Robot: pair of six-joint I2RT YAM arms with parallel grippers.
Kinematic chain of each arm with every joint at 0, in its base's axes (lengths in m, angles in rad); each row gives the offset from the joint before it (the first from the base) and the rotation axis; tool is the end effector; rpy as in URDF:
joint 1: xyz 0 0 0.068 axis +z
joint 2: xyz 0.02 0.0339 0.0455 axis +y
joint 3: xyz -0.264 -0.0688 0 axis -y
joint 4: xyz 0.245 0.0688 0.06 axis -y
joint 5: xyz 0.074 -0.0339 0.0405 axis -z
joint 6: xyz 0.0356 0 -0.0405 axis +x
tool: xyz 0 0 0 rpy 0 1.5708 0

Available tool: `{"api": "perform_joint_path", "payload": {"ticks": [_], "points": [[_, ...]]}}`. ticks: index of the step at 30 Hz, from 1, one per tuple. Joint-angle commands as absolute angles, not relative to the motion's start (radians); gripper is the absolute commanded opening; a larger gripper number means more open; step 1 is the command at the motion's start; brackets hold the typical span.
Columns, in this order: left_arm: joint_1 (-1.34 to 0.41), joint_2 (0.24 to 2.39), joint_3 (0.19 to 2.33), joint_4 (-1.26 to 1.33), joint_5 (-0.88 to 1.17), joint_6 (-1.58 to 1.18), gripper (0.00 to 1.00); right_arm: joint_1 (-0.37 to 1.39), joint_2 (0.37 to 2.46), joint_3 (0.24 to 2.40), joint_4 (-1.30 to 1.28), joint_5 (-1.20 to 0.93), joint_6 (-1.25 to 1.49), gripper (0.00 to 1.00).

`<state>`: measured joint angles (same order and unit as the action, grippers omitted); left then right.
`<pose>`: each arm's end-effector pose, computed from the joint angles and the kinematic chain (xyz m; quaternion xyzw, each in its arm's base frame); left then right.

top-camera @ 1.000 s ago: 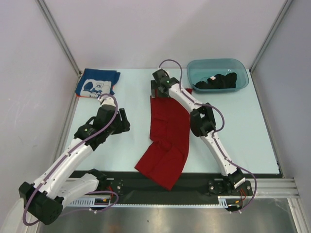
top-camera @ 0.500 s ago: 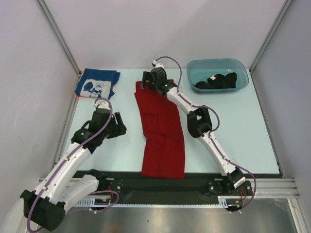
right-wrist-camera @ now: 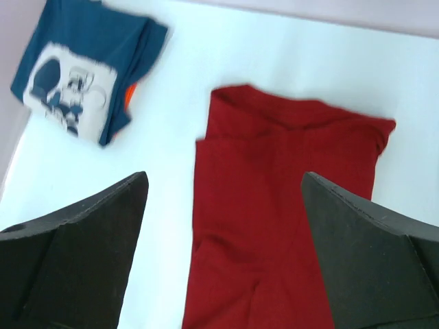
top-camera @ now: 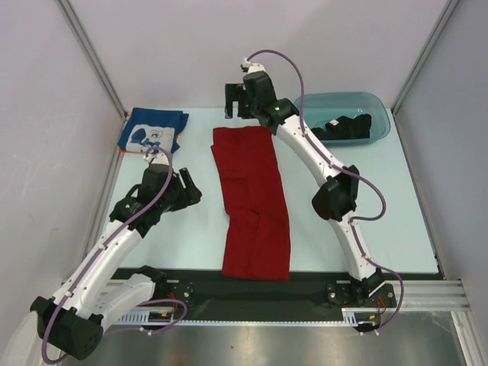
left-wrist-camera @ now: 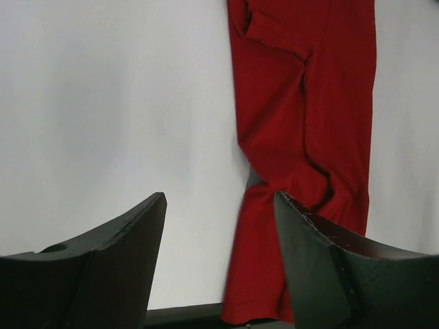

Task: Fold and stack the t-shirts
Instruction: Fold the tshirt

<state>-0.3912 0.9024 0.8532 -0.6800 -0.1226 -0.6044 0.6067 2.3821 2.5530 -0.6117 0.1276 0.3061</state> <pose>0.1732 -0.0667 0.2957 -0.1218 0.9032 -0.1456 0.3849 0.4475 0.3050 0.3494 -0.0925 0.8385 0.1872 0.5034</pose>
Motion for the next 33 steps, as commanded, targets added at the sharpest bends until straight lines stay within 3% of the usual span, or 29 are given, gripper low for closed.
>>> {"api": "perform_joint_path", "payload": {"ticks": [1,11,20,33], "points": [[-0.387,0.913,0.903,-0.643,-0.097,-0.637,0.70,0.672,2.342,2.507,-0.831,0.231,0.238,1.00],[-0.385,0.874,0.865,-0.649,-0.100,-0.670,0.69,0.756,2.353,2.436,-0.966,0.344,0.341,1.00],[-0.387,0.822,0.815,-0.670,-0.094,-0.686,0.69,0.742,2.419,2.324,-0.861,0.299,0.338,1.00],[-0.387,0.801,0.716,-0.629,-0.025,-0.726,0.70,0.695,2.608,2.417,-0.761,0.250,0.318,0.99]]}}
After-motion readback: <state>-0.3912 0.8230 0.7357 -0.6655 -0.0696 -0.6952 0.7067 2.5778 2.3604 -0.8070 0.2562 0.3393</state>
